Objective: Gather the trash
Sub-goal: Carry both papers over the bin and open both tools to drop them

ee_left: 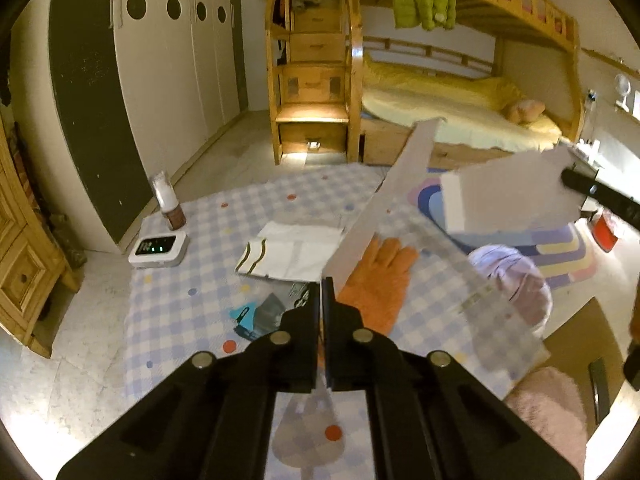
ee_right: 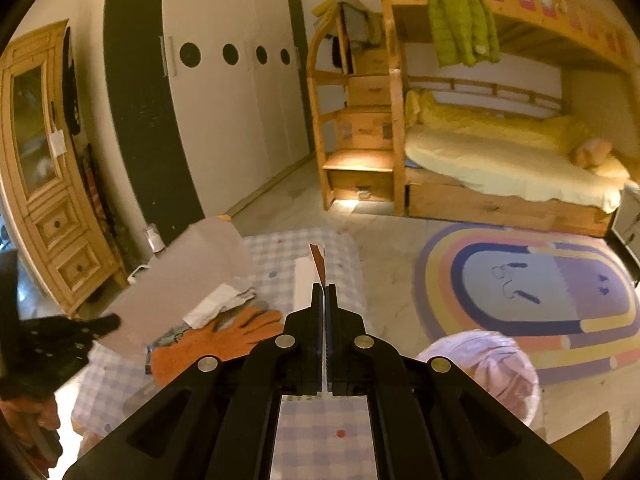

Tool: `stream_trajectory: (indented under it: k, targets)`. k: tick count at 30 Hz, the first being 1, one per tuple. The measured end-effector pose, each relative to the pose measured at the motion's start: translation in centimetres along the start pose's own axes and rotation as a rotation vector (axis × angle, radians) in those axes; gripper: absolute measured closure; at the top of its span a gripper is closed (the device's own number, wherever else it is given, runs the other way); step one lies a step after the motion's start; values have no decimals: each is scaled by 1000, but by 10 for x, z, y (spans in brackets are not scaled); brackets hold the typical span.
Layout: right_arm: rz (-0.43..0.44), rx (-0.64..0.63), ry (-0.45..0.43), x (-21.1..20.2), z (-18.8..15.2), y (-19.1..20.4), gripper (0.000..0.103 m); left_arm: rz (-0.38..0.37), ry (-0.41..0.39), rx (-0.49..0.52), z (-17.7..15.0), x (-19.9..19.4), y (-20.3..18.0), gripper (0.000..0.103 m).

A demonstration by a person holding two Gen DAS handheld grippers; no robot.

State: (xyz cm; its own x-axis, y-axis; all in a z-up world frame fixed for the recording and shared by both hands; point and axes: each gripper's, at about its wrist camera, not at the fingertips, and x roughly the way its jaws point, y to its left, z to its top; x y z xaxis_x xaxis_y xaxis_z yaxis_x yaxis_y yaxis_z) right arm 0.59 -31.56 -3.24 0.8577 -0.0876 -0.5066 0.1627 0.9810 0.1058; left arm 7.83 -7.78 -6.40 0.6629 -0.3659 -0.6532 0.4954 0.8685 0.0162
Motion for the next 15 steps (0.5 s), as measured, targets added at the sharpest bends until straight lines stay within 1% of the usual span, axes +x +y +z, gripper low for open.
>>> stream_trajectory:
  k: [5, 8, 10, 15]
  targets:
    - [-23, 6, -7, -10, -4, -10, 103, -27, -48, -22, 11, -21, -14, 103]
    - [-35, 18, -10, -16, -5, -20, 103, -50, -70, -14, 17, -27, -34, 103]
    - [-52, 32, -11, -22, -9, -31, 103, -58, -72, 0, 18, -23, -47, 103]
    - [-110, 75, 3, -34, -21, -62, 103, -117, -22, 39, 17, 6, -89, 103]
